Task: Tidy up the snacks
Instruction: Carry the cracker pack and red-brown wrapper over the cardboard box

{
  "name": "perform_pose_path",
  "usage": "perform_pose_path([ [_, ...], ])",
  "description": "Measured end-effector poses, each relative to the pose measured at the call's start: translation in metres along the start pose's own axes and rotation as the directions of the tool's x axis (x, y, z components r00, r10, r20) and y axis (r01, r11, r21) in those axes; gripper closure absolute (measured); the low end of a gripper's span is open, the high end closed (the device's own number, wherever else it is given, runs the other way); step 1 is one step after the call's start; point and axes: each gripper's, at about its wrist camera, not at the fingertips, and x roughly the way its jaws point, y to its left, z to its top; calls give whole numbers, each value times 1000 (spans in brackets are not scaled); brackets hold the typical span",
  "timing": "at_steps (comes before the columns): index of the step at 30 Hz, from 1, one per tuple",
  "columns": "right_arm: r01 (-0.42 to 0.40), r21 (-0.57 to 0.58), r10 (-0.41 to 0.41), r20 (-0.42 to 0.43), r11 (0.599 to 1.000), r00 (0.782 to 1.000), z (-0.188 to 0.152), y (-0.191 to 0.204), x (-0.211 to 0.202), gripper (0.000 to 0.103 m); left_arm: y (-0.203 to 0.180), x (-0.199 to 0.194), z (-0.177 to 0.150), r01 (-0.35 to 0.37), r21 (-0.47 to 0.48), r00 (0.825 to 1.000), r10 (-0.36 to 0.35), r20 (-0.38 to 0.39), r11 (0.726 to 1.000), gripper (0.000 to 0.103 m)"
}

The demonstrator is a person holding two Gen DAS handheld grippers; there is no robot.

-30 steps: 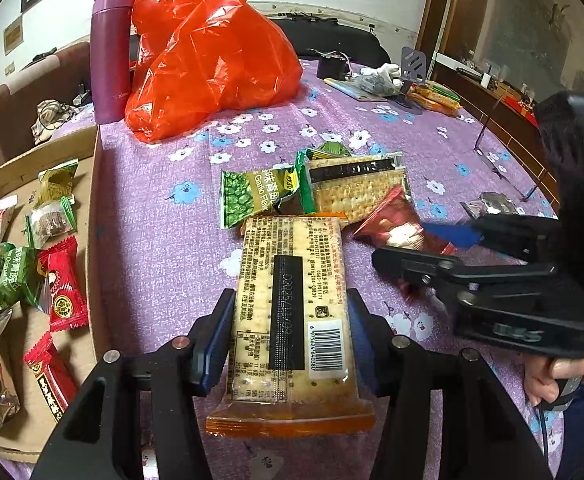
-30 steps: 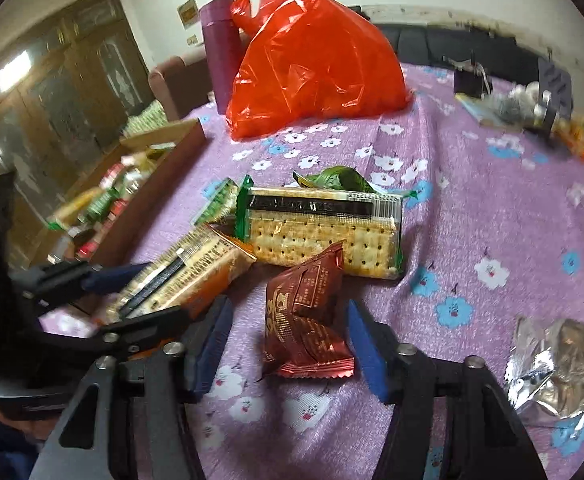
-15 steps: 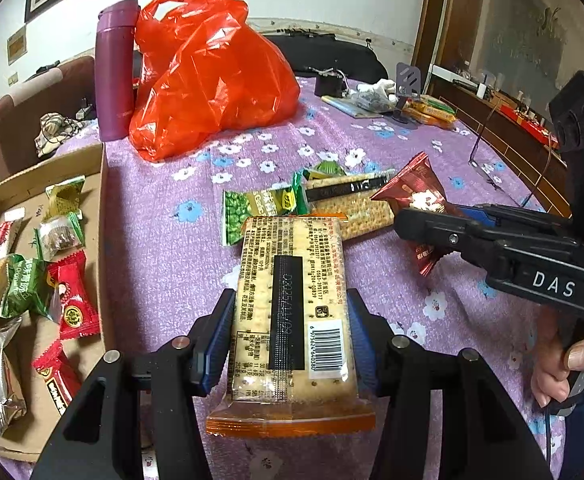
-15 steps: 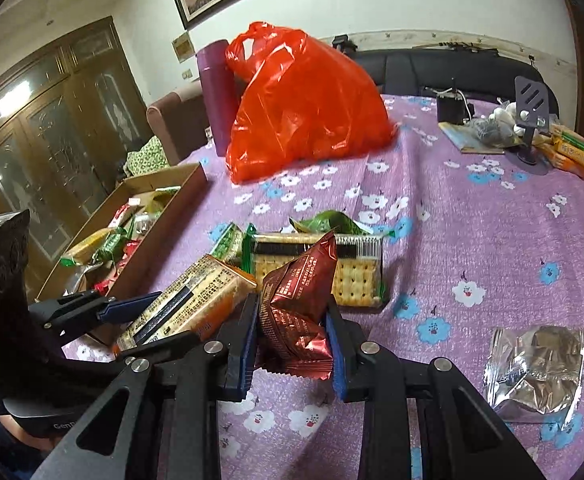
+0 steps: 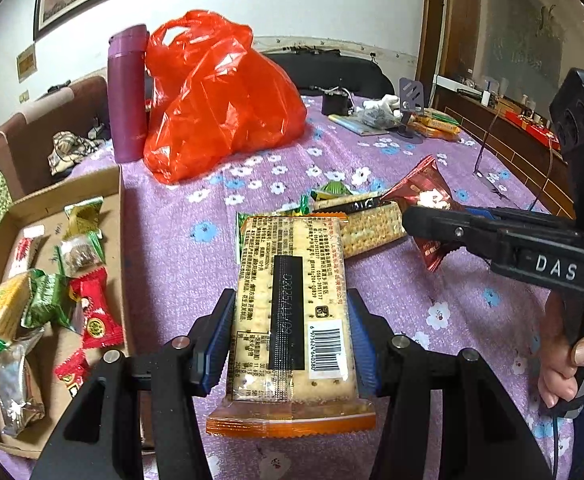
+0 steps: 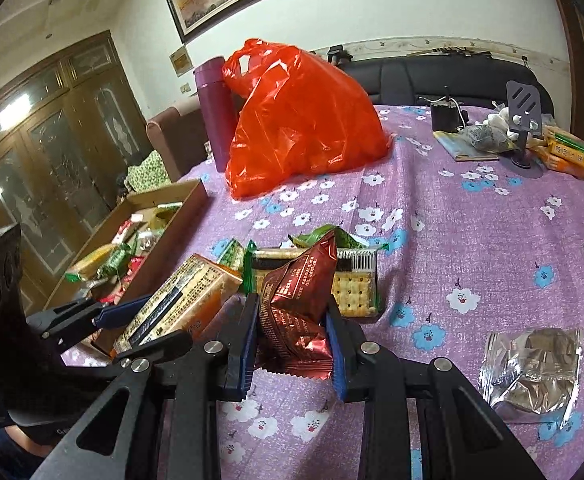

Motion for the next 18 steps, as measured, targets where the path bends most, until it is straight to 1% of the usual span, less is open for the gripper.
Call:
perform_pose_path([
  [5, 12, 34, -12, 12, 999, 1000, 2, 4, -8, 71, -1, -12, 1, -31, 30, 999, 30, 44, 999, 50],
  [9, 24, 41, -25, 12, 999, 1000, -6, 15, -13, 71, 1, -22, 0, -57, 47, 995, 53, 81, 997, 50],
  [13, 19, 46, -19, 13, 999, 1000, -11, 27, -15, 71, 7, -31, -1, -76, 51, 992, 70, 107, 996, 50],
  [18, -5, 31, 5, 13, 1000, 1000, -8, 47, -13, 70, 19, -44, -3, -95, 36, 986, 89, 142, 995, 50],
])
